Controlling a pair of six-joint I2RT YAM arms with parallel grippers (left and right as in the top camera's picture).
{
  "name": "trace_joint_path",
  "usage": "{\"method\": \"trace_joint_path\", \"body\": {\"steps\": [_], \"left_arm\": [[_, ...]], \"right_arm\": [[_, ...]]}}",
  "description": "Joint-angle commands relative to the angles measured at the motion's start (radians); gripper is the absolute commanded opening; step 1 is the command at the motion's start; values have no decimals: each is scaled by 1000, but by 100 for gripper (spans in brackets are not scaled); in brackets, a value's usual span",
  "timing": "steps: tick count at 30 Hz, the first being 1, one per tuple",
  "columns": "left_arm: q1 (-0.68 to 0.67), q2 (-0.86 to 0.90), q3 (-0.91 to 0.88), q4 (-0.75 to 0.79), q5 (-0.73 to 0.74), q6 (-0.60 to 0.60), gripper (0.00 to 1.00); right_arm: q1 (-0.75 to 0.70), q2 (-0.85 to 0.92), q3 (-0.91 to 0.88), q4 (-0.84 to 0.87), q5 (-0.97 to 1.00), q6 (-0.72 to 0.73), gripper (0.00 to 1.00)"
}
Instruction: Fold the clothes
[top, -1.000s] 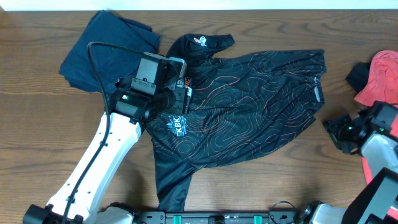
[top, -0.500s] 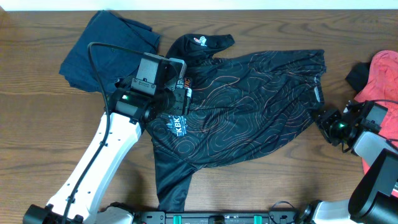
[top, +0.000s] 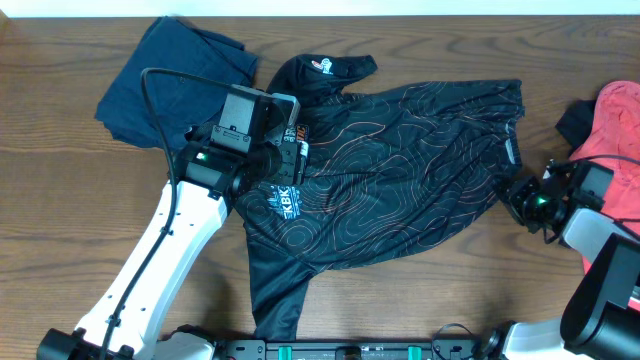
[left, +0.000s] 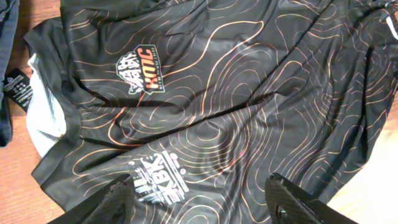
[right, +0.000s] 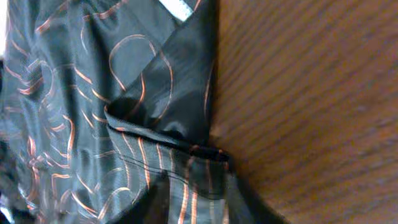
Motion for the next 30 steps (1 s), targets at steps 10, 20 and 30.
{"method": "trace_joint_path", "body": {"steps": [10, 20, 30], "left_arm": [[-4, 7, 0, -44, 9, -5, 69], [-4, 7, 0, -36, 9, -5, 70], [-4, 7, 0, -35, 9, -5, 70]], "right_arm": [[-86, -165, -5, -170, 32, -8, 1], [-150, -470, -3, -614, 332, 33, 1], [-151, -470, -3, -777, 481, 34, 1]]}}
